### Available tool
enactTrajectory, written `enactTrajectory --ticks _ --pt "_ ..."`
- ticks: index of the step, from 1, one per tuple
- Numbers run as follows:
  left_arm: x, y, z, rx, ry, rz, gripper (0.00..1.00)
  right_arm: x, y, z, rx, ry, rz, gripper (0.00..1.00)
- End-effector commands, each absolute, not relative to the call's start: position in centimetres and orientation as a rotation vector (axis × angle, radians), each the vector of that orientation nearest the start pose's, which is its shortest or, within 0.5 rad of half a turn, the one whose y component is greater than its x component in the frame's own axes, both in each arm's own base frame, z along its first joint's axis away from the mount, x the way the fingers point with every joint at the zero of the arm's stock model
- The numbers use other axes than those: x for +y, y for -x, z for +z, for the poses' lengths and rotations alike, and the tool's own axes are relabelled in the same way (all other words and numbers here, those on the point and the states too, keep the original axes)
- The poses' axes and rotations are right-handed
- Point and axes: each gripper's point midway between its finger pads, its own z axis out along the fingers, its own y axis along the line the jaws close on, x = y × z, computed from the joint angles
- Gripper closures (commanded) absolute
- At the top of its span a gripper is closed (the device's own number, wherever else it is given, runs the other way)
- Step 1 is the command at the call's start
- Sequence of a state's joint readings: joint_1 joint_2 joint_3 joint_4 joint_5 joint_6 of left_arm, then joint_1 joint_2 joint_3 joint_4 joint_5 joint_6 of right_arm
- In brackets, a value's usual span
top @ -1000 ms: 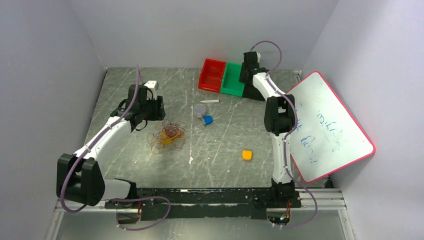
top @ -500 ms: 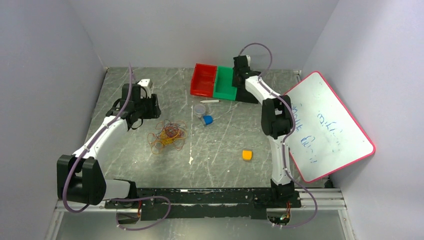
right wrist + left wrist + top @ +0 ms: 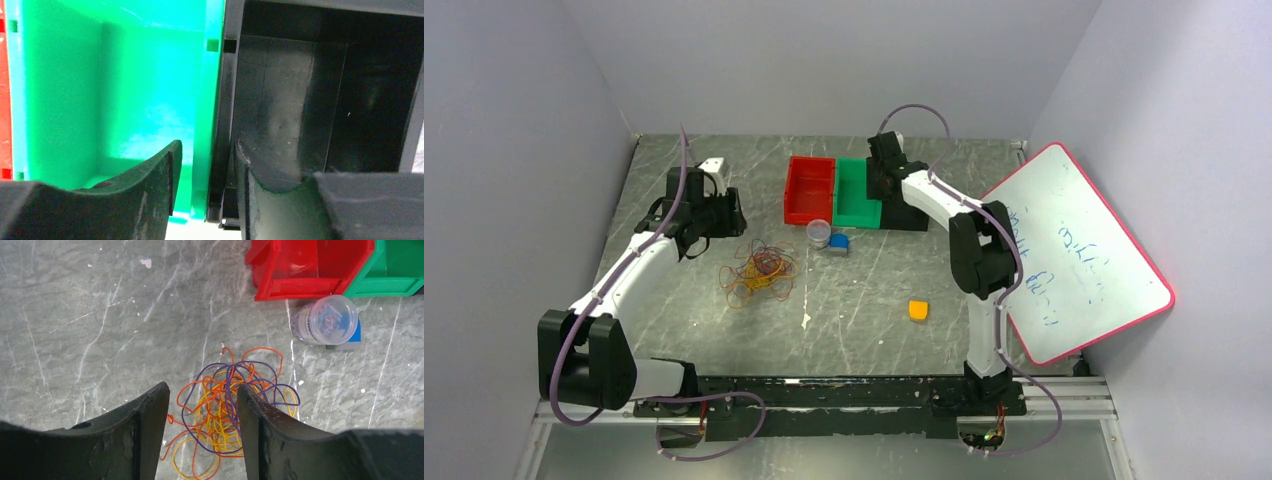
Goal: Untangle the cables
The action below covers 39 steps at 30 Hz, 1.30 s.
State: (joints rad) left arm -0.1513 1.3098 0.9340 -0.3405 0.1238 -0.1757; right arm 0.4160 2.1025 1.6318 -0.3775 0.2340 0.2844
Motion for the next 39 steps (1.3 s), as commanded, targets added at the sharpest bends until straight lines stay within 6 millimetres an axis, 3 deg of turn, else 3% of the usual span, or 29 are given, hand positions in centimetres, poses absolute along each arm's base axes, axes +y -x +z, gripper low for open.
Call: enactTrajectory --ticks 1,4,7,13,20,24,29,35,39 --pt "-9.1 -35.8 14.9 2.263 -0.071 -0.378 0.42 18.7 -50.3 11.3 2.314 0.037 0.051 0.49" --pt "-9.6 -35.5 14.6 2.271 -0.072 -0.416 0.40 18.4 -51.0 15.5 2.237 0.021 0.041 0.39" --pt "-10.2 -35.0 13.9 2.300 -0.056 -0.458 0.39 18.3 -50.6 18.3 2.186 0.020 0.070 0.32" --pt "-11.0 -34.2 11.2 2.405 0.029 -0.407 0.38 19.0 -46.3 22.6 2.052 0.047 0.285 0.28" --pt "-13.5 -34.0 8.6 2.487 -0.023 -0.382 0.40 17.5 -41.0 19.9 2.035 -0.094 0.394 0.26" --pt "-15.6 -31.7 6.4 2.559 -0.068 -0.396 0.41 15.9 -39.1 17.8 2.055 -0.118 0.350 0.27" --pt "-18.8 -28.7 4.4 2.622 -0.117 -0.495 0.44 16.5 -37.9 17.8 2.064 0.008 0.377 0.26" --pt "-24.1 -26.1 5.1 2.593 -0.289 -0.649 0.45 17.8 -36.5 18.7 2.014 0.112 0.477 0.27" --pt "-27.0 -25.3 6.7 2.549 -0.399 -0.717 0.45 17.9 -35.5 18.6 1.995 0.124 0.512 0.26"
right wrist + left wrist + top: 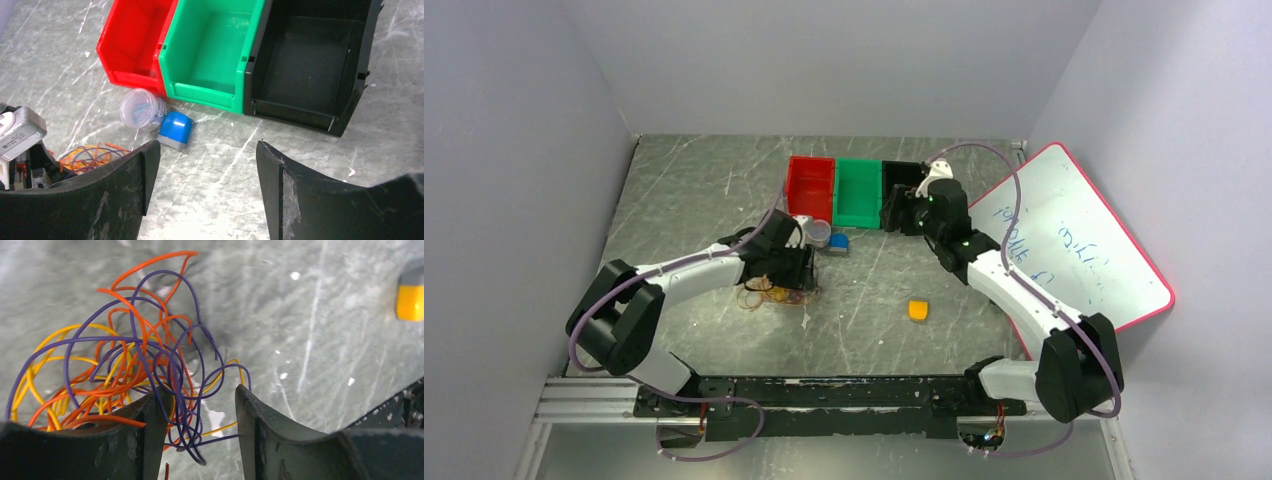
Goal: Untangle the cables
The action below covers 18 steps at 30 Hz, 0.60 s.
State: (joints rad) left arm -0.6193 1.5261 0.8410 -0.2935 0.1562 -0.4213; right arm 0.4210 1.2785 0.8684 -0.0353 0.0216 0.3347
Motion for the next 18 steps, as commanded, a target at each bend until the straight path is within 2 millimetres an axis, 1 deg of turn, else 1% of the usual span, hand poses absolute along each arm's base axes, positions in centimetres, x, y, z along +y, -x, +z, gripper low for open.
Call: enactTrajectory --ticks 1,2,4,6,10,12,14,15,18 --pt "-27.1 -25.3 7.1 2.540 -0.409 -0.715 0.45 17.9 -35.4 18.5 1.998 0.125 0.517 0.26" --pt "-27.0 -25.4 7.6 2.530 -0.412 -0.704 0.45 18.0 -35.1 18.4 2.001 0.127 0.525 0.26" --pt "-26.1 -25.9 8.5 2.505 -0.393 -0.644 0.43 18.2 -34.8 18.1 2.011 0.129 0.543 0.26" --pt "-24.5 -26.7 9.7 2.473 -0.349 -0.549 0.40 18.5 -34.4 18.1 2.013 0.138 0.572 0.26" --pt "-22.1 -28.0 12.0 2.411 -0.293 -0.474 0.37 19.6 -33.7 18.1 2.023 0.175 0.648 0.26" --pt "-20.8 -28.6 12.6 2.386 -0.252 -0.450 0.36 20.7 -33.2 17.7 2.035 0.220 0.686 0.27" --pt "-19.7 -29.0 12.5 2.382 -0.211 -0.437 0.36 22.4 -32.4 17.1 2.045 0.283 0.726 0.27" --pt "-19.1 -29.1 12.4 2.378 -0.226 -0.419 0.36 23.0 -32.2 16.8 2.050 0.308 0.745 0.28" --pt "-18.7 -29.3 11.9 2.378 -0.228 -0.420 0.37 25.7 -31.2 15.4 2.074 0.395 0.818 0.31"
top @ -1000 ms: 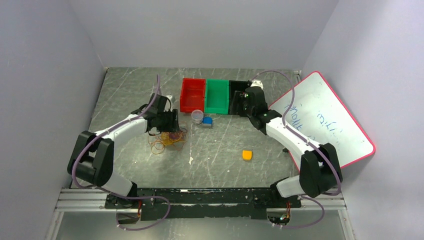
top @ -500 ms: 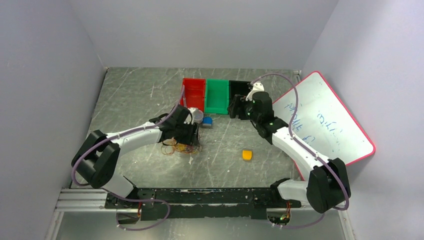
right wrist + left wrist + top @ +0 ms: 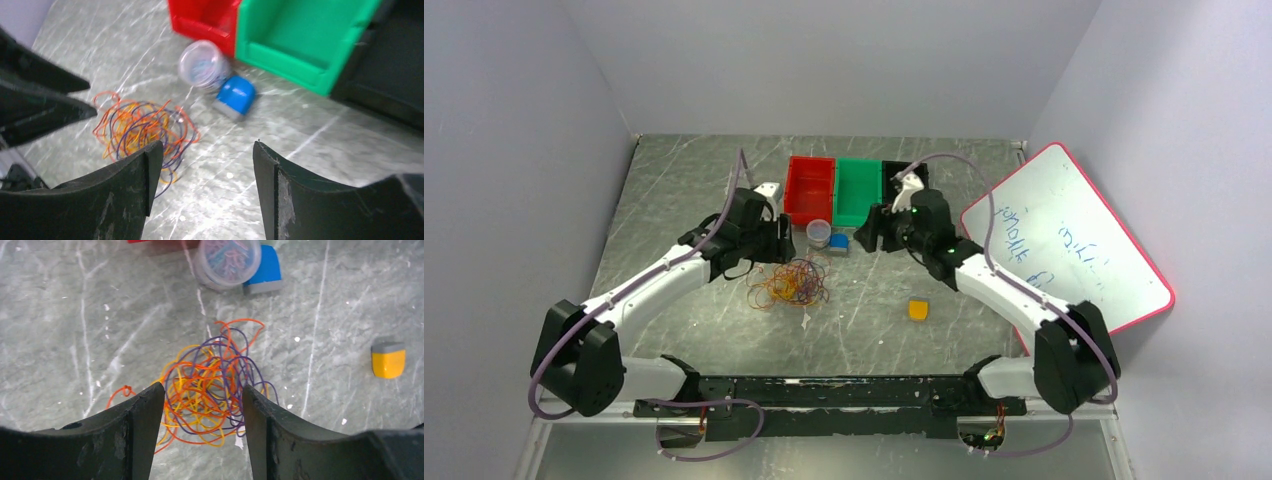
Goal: Untangle the cables
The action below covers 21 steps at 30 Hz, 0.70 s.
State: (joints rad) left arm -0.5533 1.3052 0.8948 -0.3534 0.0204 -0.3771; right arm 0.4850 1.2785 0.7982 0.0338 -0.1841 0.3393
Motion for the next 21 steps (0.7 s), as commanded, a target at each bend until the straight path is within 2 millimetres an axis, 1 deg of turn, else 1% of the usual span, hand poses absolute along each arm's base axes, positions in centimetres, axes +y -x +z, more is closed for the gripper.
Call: enactTrajectory --ticks 1,6,9,11,14,17,21 --pt "-19.0 -29.3 11.7 2.381 -0.232 -0.435 0.37 26.5 -31.2 14.6 2.095 0.416 0.830 0.32" --pt "-21.0 -29.2 11.2 2.379 -0.270 -0.559 0.38 29.1 -31.4 11.9 2.138 0.483 0.877 0.36" --pt "-21.2 -29.3 11.1 2.385 -0.282 -0.566 0.39 30.4 -31.6 10.9 2.144 0.499 0.928 0.38" --pt "-21.1 -29.4 11.3 2.375 -0.289 -0.552 0.39 31.2 -31.7 10.3 2.152 0.507 0.960 0.39" --pt "-20.8 -29.8 11.8 2.363 -0.294 -0.530 0.38 32.2 -31.7 8.8 2.182 0.529 0.994 0.43" --pt "-21.0 -30.1 11.9 2.364 -0.299 -0.524 0.38 32.5 -32.0 7.5 2.227 0.517 0.979 0.47" --pt "-21.2 -30.4 11.8 2.366 -0.300 -0.524 0.40 32.2 -32.6 6.0 2.285 0.465 0.926 0.52"
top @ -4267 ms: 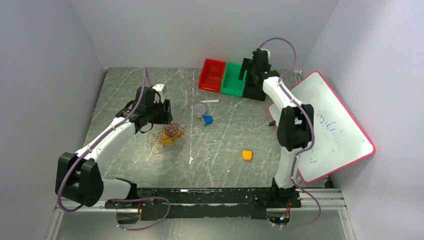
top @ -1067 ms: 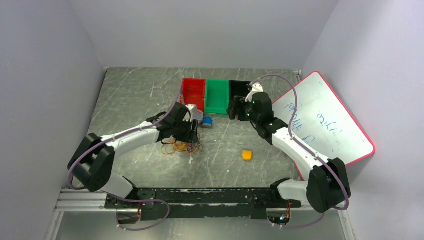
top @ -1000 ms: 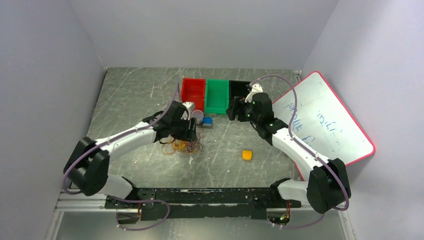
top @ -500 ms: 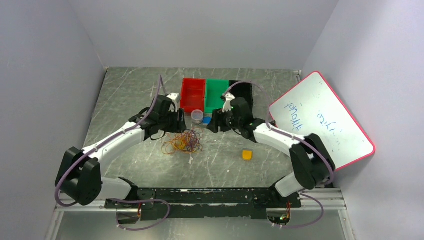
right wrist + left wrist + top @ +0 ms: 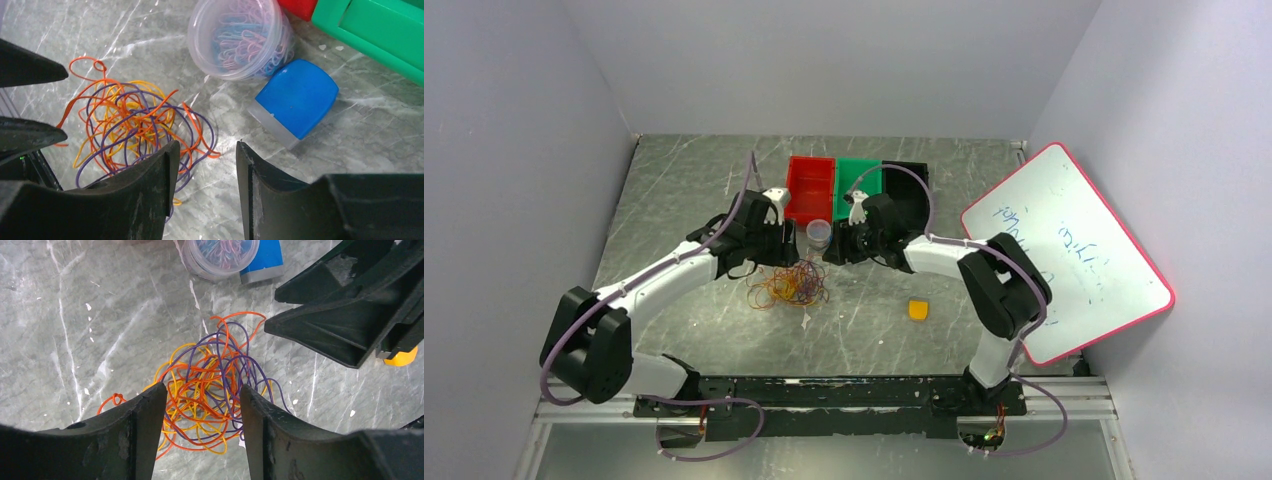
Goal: Untangle the cables
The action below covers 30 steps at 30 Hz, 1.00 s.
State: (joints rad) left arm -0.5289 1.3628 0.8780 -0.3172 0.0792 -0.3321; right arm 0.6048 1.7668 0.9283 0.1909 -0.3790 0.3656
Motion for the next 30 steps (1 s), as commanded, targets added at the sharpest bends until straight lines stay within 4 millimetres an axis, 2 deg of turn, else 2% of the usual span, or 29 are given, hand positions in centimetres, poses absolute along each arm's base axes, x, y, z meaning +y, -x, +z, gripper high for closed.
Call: enactTrajectory --ticks 1,13,20,25,30 --pt "-21.2 -30.5 11.9 2.363 -0.297 -0.525 0.40 32.2 -32.7 5.8 2.289 0.460 0.928 0.52" --pt "-22.0 -31.1 11.7 2.362 -0.299 -0.550 0.40 33.6 -32.6 3.8 2.321 0.450 1.022 0.60" --pt "-21.5 -31.7 11.2 2.374 -0.255 -0.502 0.40 34.0 -32.7 2.4 2.343 0.434 1.044 0.63" --pt "-21.6 -32.0 10.7 2.383 -0.235 -0.500 0.39 34.4 -32.8 2.4 2.322 0.424 1.062 0.72" --pt "-22.0 -32.4 9.7 2.393 -0.240 -0.508 0.37 34.3 -32.8 4.7 2.244 0.423 1.087 0.84"
